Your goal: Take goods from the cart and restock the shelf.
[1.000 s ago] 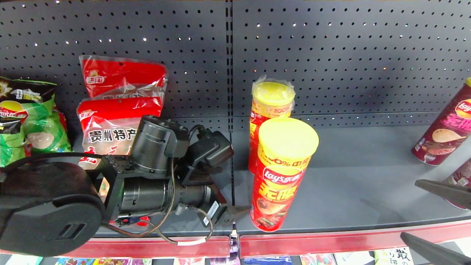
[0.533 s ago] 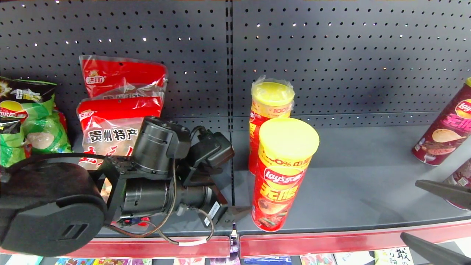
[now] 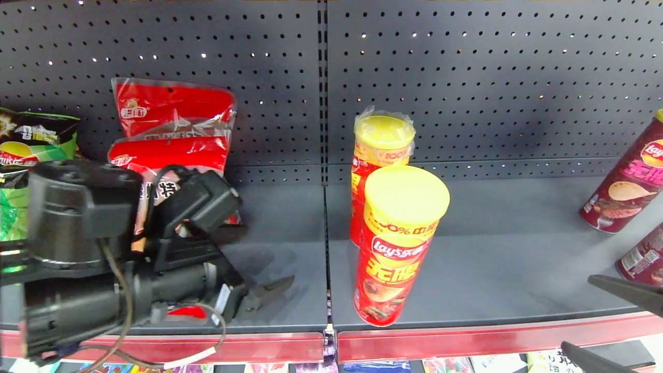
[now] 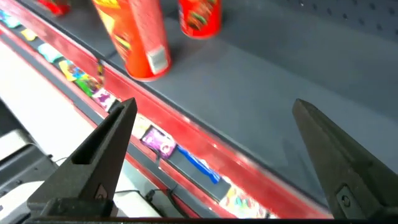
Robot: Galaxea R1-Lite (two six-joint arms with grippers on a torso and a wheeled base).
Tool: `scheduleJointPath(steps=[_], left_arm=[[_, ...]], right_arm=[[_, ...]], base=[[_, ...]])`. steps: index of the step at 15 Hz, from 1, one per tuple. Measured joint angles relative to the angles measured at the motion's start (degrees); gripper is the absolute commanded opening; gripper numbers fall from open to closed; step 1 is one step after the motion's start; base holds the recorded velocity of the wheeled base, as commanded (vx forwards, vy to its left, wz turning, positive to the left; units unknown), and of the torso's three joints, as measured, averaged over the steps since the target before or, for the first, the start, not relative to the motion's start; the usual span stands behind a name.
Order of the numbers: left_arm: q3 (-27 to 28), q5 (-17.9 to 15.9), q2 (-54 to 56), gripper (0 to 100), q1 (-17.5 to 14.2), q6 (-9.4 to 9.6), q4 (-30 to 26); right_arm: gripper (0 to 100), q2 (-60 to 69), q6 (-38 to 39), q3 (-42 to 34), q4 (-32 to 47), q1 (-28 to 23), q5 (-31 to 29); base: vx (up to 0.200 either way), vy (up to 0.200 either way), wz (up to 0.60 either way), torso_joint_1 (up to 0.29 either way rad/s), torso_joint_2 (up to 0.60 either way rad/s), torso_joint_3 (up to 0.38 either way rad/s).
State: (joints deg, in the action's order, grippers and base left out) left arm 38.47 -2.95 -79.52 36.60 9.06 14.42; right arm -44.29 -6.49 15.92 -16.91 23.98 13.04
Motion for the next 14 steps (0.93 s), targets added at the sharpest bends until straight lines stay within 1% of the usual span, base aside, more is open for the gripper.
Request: scheduleJointPath(steps=[2, 3, 5, 6, 8, 9, 10, 12, 13, 14], left_arm=[[-3.22, 2.74, 7.67, 100, -2.67, -0.94, -2.19], [-4.71, 4.28, 12.3, 100, -4.33, -1.67, -4.5], [-6.75, 7.29, 21.55, 100, -8.07, -3.78, -11.78], [-7.55, 8.91, 26.66, 100, -10.75, -5.27, -17.09], [-8.55, 11.29, 36.24, 100, -18.16, -7.91, -28.81], [-9.07, 12.01, 40.69, 100, -22.24, -8.85, -34.34], [-10.03, 12.36, 45.24, 100, -26.1, -9.48, -38.58], [-13.57, 12.71, 52.85, 100, -30.95, -10.29, -42.39], [-16.43, 12.8, 56.45, 100, -33.1, -10.42, -43.33], [-18.74, 12.82, 59.27, 100, -34.6, -10.45, -43.7]], right_arm=[[100, 2.28, 0.0, -1.23, 1.21, -1.22, 0.0], [100, 4.3, 0.0, -1.56, 3.3, -2.4, -0.02], [100, 9.35, 0.04, -1.29, 10.2, -5.81, -0.1], [100, 12.43, 0.13, -0.51, 15.03, -8.33, -0.46], [100, 18.77, 0.72, 1.91, 26.56, -13.85, -1.41], [100, 21.94, 1.18, 3.54, 32.74, -16.13, -1.66], [100, 25.31, 1.58, 5.05, 37.77, -18.05, -1.83], [100, 31.5, 2.06, 6.4, 45.34, -20.6, -2.68], [100, 34.69, 2.15, 6.46, 48.98, -21.87, -3.36], [100, 37.16, 2.17, 6.18, 51.07, -22.8, -4.16]], base=[[0.0, 0.0, 0.0, 0.0, 0.0, 0.0], [0.0, 0.0, 0.0, 0.0, 0.0, 0.0], [0.0, 0.0, 0.0, 0.0, 0.0, 0.0], [0.0, 0.0, 0.0, 0.0, 0.0, 0.0], [0.0, 0.0, 0.0, 0.0, 0.0, 0.0], [0.0, 0.0, 0.0, 0.0, 0.0, 0.0], [0.0, 0.0, 0.0, 0.0, 0.0, 0.0], [0.0, 0.0, 0.0, 0.0, 0.0, 0.0], [0.0, 0.0, 0.0, 0.0, 0.0, 0.0], [0.0, 0.0, 0.0, 0.0, 0.0, 0.0]])
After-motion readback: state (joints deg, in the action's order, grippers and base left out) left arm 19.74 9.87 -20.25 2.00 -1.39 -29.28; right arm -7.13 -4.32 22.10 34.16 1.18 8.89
